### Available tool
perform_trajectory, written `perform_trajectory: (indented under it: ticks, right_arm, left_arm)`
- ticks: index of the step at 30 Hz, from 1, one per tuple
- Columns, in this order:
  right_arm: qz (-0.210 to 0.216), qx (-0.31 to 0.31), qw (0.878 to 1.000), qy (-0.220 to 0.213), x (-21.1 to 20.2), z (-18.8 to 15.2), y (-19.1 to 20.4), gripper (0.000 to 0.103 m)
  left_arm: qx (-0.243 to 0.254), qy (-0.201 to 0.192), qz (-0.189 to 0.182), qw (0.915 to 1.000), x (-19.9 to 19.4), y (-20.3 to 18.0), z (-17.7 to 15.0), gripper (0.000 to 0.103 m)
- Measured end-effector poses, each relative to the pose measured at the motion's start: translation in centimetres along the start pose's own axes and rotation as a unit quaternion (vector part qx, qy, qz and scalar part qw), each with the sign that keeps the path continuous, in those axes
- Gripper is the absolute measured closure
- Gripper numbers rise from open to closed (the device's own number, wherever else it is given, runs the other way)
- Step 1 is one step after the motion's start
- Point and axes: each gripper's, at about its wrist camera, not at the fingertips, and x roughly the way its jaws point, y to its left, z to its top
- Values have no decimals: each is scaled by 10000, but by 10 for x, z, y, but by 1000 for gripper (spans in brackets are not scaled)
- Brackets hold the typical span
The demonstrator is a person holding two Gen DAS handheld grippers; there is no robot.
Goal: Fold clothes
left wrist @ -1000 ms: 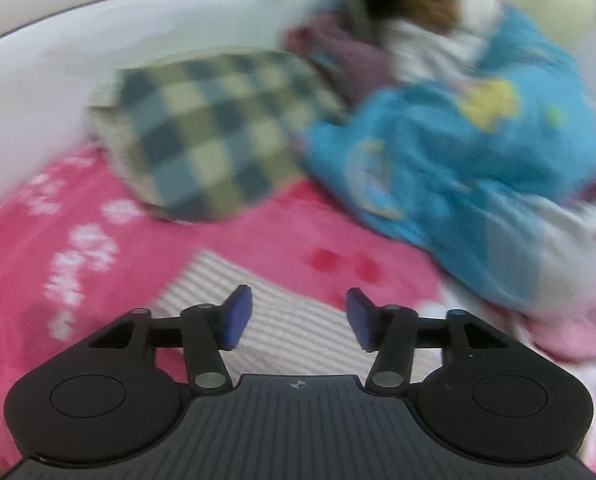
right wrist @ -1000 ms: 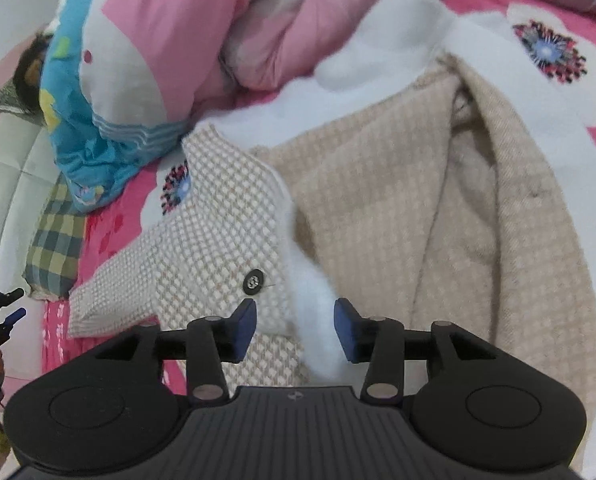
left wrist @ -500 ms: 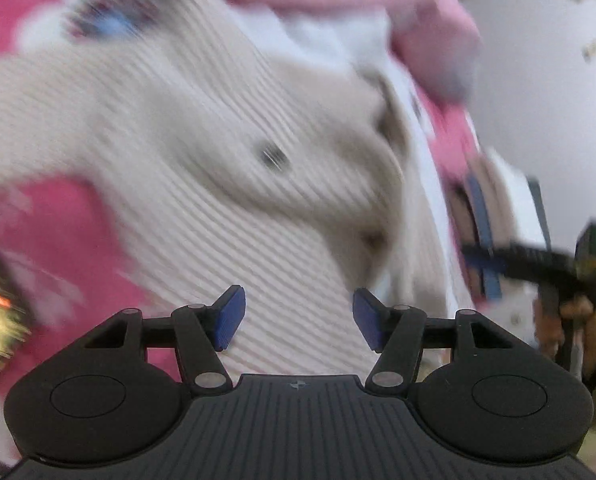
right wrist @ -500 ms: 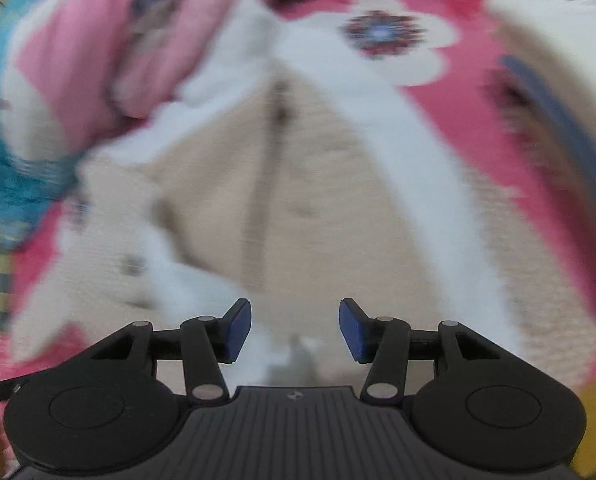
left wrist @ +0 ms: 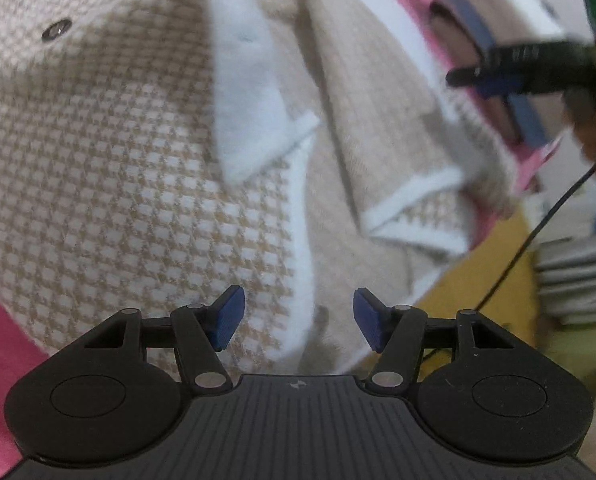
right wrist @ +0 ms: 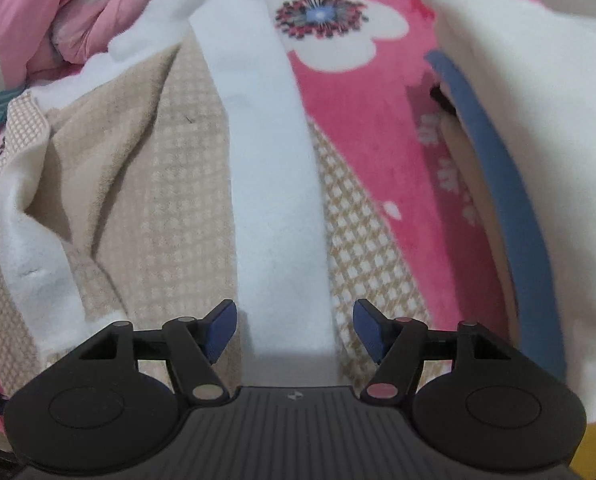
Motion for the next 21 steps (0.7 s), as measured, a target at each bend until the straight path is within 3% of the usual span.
perform_trajectory:
  ticks: [5,8,12,16,18,21]
  right_arm:
    - [1421,-571,9882,22,-12,-12,26,41]
    - [1827,-1116,9768,80,-7,-14,53,41]
    - [1957,-2209,9550,-282,-6,-8,105,39]
    - [2044,-2850,9336,-732,-20,-1,156,37]
    - [2005,-2808,9356,-749,-22,1,175,36]
    - [1644,-2586,9494,-694,-12,5,197,36]
  left_arm:
    - [-392,-14,511,9979,4,-9,-26,44]
    - [-721,13,655,9952,6,-12,-41,44]
    - [-1012,-171,926,9904,3,-16,-61,44]
    - [-1100,-427,1234,9853,9,-25,-67,44]
    - [-1034,-521,1396,9834,14,-28,-66,44]
    - [-932,-632,1581,9810,21,-32,-66,45]
